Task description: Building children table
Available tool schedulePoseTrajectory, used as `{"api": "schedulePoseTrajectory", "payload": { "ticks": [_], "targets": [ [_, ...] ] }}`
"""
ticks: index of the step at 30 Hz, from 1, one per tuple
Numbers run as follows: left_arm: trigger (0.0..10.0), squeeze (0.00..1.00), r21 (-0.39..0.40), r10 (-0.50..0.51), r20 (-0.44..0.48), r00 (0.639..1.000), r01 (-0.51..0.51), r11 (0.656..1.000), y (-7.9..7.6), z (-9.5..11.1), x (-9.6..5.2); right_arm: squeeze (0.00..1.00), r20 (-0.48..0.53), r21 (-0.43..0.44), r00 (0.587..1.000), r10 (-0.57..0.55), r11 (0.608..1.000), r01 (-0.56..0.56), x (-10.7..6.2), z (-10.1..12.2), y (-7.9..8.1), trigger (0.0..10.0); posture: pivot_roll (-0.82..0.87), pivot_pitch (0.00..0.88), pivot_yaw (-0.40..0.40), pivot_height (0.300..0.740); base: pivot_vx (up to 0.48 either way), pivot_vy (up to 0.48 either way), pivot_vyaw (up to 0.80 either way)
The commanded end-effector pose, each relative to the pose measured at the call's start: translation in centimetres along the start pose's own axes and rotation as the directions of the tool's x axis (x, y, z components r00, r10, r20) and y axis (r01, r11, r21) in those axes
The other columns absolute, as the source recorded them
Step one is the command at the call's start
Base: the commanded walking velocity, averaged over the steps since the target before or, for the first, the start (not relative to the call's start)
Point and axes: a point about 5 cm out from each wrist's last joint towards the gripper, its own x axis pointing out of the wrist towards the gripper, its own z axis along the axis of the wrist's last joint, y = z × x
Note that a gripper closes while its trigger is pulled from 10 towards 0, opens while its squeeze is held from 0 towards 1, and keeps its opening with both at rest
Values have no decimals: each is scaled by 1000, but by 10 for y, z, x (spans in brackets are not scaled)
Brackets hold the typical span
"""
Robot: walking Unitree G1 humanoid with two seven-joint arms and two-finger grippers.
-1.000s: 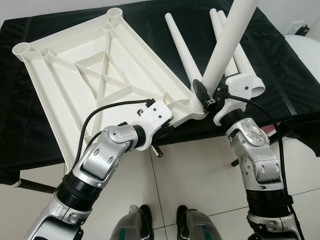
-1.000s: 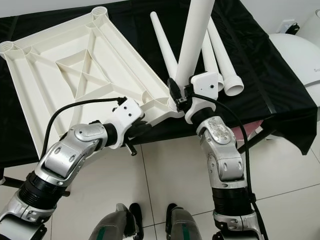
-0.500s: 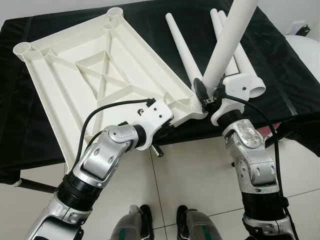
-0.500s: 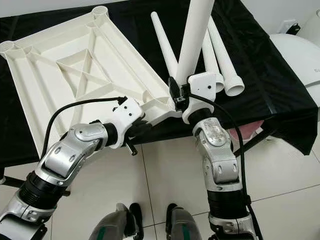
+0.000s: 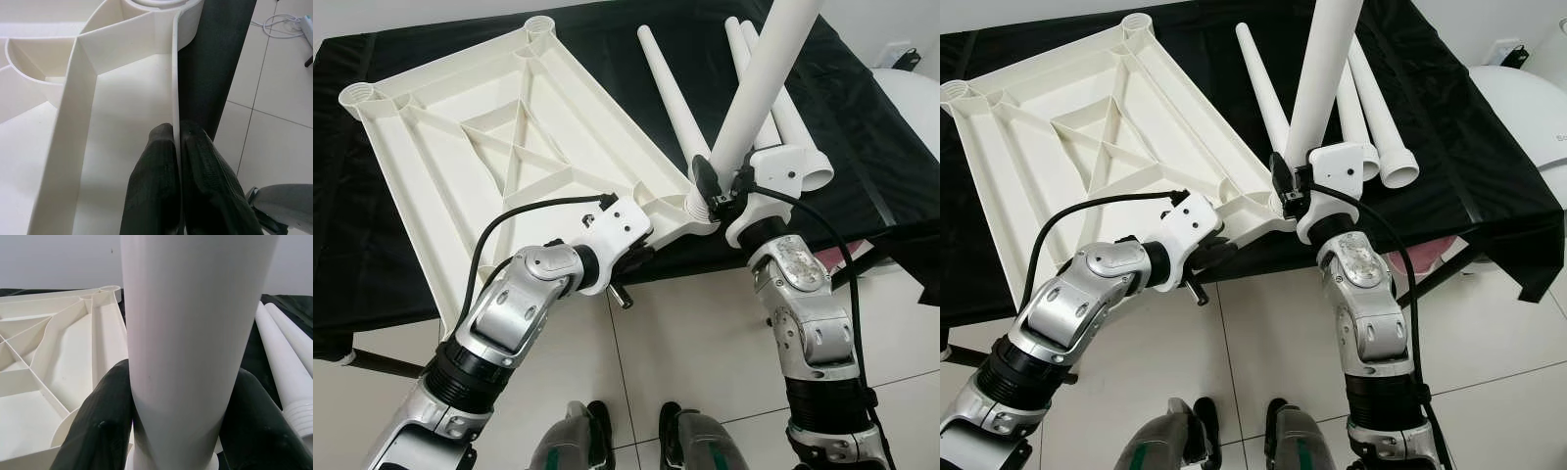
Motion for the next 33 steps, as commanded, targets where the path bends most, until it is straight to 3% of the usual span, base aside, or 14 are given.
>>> {"api": "schedulePoseTrajectory", "payload": {
  "ticks": [1,31,32,33],
  "targets": [
    [10000,0,0,-4,11,1000,4,1000,-3,1,-1,0,77,42,997,32,999,-35,0,15,4,10000,-88,236,40,740,0,0,0],
    [10000,0,1,-13,11,1000,13,1000,-5,2,0,0,67,53,994,82,995,-86,2,14,-2,10000,-90,232,43,740,0,0,0],
    [10000,0,0,-13,11,1000,13,1000,-5,2,0,1000,66,55,995,79,995,-83,2,14,-3,10000,-90,232,43,740,0,0,0],
    [10000,0,-1,-13,11,1000,13,1000,-4,2,0,1000,66,48,995,77,996,-80,2,14,-3,10000,-89,233,43,740,0,0,0]
  ]
}}
